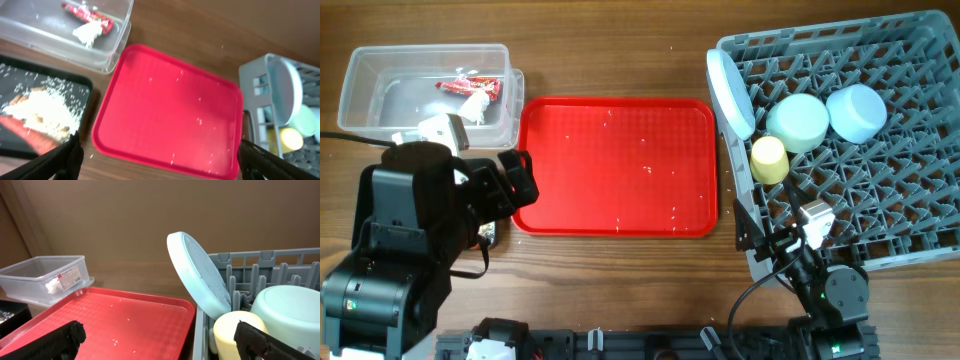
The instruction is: Sort waste into correct bins and load items into the dishwasher rack
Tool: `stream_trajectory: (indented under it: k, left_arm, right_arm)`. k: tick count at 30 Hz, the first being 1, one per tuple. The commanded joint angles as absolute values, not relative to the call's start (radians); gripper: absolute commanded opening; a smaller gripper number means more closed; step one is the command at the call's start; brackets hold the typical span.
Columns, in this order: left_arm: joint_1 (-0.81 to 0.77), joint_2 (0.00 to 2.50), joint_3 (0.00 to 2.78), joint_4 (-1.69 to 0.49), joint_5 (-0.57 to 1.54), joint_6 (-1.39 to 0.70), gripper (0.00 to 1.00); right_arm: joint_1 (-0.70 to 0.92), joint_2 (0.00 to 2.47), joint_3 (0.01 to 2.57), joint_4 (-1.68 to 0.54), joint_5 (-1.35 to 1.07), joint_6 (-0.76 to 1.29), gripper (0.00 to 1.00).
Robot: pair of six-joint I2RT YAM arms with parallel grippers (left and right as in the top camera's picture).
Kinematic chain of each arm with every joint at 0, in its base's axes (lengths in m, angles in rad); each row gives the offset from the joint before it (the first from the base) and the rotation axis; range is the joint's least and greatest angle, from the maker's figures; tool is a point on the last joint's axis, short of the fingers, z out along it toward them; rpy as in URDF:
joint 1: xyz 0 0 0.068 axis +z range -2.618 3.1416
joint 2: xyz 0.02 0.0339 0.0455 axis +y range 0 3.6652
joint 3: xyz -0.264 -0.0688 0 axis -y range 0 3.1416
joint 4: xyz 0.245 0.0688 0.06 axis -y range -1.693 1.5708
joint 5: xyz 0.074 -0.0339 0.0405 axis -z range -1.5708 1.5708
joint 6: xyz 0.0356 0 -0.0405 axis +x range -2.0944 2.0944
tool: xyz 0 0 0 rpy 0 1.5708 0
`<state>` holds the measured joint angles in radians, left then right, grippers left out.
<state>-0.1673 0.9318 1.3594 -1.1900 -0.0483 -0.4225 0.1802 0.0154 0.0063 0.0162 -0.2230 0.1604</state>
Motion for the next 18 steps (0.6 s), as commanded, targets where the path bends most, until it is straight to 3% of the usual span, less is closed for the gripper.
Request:
stream_trajectory:
  k: [1, 8, 18]
  left_arm:
    - [-0.163, 0.888, 1.289, -1.078, -0.079, -0.379, 1.00]
    - [-0.151, 0.575, 0.749, -0.455, -0.009, -0.287, 1.00]
    - [-0.115, 0.100, 0.221, -0.291, 0.049, -0.295, 1.00]
  right_arm:
    - [0.179, 0.009, 0.005, 0.019, -0.214, 0.172, 1.00]
    - [0.179, 0.009, 0.005, 0.019, -0.214, 0.172, 1.00]
    - [0.179, 0.009, 0.005, 0.019, -0.214, 0.172, 1.00]
